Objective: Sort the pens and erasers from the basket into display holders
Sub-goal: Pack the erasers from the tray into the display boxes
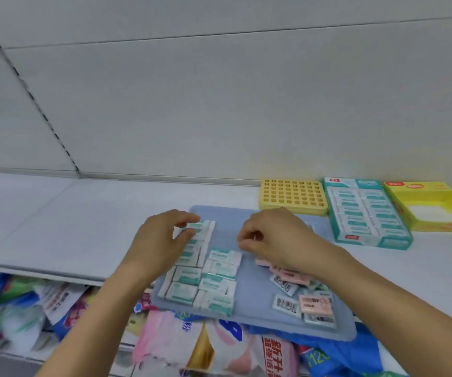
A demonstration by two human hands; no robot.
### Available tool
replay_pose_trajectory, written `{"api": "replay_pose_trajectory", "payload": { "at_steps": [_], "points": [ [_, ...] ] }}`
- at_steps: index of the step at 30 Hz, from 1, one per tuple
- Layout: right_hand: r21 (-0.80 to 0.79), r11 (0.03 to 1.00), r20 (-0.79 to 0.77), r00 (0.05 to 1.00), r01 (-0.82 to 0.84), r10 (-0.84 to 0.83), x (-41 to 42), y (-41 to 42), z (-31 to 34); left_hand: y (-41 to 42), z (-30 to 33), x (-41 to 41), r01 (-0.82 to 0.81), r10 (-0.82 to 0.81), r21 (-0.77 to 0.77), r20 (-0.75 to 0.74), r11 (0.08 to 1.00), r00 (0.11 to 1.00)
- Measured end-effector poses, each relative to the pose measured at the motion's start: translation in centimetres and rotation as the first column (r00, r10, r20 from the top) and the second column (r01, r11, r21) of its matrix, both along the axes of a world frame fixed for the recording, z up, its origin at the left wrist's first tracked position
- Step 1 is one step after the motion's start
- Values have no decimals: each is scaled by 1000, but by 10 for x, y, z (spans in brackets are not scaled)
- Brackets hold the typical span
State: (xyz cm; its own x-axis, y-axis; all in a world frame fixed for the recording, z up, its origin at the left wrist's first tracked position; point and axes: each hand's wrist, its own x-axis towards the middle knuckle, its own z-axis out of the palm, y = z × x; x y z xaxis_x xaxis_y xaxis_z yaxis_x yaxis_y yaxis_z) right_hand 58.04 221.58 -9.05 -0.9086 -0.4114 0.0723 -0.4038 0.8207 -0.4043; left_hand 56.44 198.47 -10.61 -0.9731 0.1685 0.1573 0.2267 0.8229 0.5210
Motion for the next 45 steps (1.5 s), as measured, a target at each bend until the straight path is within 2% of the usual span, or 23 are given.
{"api": "replay_pose_trajectory", "payload": {
  "at_steps": [4, 6, 11, 13, 15, 16, 17, 18, 19, 20, 21, 22, 23, 25, 29, 33, 38, 40, 42, 45],
  "points": [
    [197, 980, 92, 996, 1, -19, -13, -41, 0, -9, -9, -30, 108, -99, -82, 104, 991, 990],
    [244, 970, 163, 985, 15, -56, -16, -52, -2, -8, -10, -43, 182, -159, -143, 158, 973, 974],
    [155, 986, 355, 928, 64, -116, -21, -58, -2, -4, -3, -64, 332, -262, -284, 257, 899, 930],
    [133, 989, 330, 938, 69, -110, -20, -57, -2, -1, 1, -67, 342, -268, -296, 264, 892, 927],
    [44, 990, 215, 967, 132, -138, -20, -52, -2, 2, 1, -69, 304, -248, -327, 204, 895, 947],
    [-67, 978, 170, 968, 198, -184, -19, -46, -1, 3, 1, -68, 246, -211, -306, 143, 920, 967],
    [-214, 937, 164, 956, 277, -245, -20, -38, 1, 6, 1, -66, 165, -150, -195, 86, 967, 985],
    [-380, 856, 209, 934, 352, -291, -21, -29, 3, 11, 4, -63, 73, -75, 25, 90, 997, 993],
    [-537, 738, 291, 911, 408, -292, -21, -18, 6, 17, 7, -60, -18, -35, 311, 166, 950, 985],
    [-656, 609, 376, 893, 446, -249, -20, -7, 9, 25, 12, -56, -101, -73, 561, 279, 822, 957],
    [-733, 496, 430, 882, 465, -191, -19, 3, 11, 34, 17, -53, -167, -164, 719, 367, 674, 916],
    [-774, 419, 456, 877, 474, -148, -18, 13, 13, 43, 21, -49, -208, -253, 792, 413, 574, 875],
    [-797, 373, 466, 877, 475, -121, -17, 22, 14, 53, 24, -47, -227, -321, 820, 438, 525, 840],
    [-823, 319, 464, 880, 470, -100, -18, 38, 15, 73, 28, -44, -230, -417, 843, 456, 487, 786],
    [-844, 292, 436, 892, 451, -118, -18, 66, 14, 106, 28, -46, -232, -533, 865, 464, 445, 707],
    [-844, 293, 429, 893, 450, -138, -19, 93, 13, 133, 28, -53, -111, -576, 872, 405, 476, 711],
    [-827, 324, 432, 888, 459, -156, -21, 121, 9, 161, 28, -63, -101, -549, 847, 424, 521, 721],
    [-816, 360, 392, 891, 451, -227, -25, 133, 8, 170, 26, -66, -109, -535, 839, 435, 534, 724],
    [-816, 328, 358, 861, 476, -361, -33, 149, 8, 177, 24, -69, -153, -506, 842, 444, 517, 739],
    [-743, 297, 343, 723, 599, -600, -51, 178, 5, 186, 23, -72, -278, -457, 862, 469, 425, 756]
  ]
}}
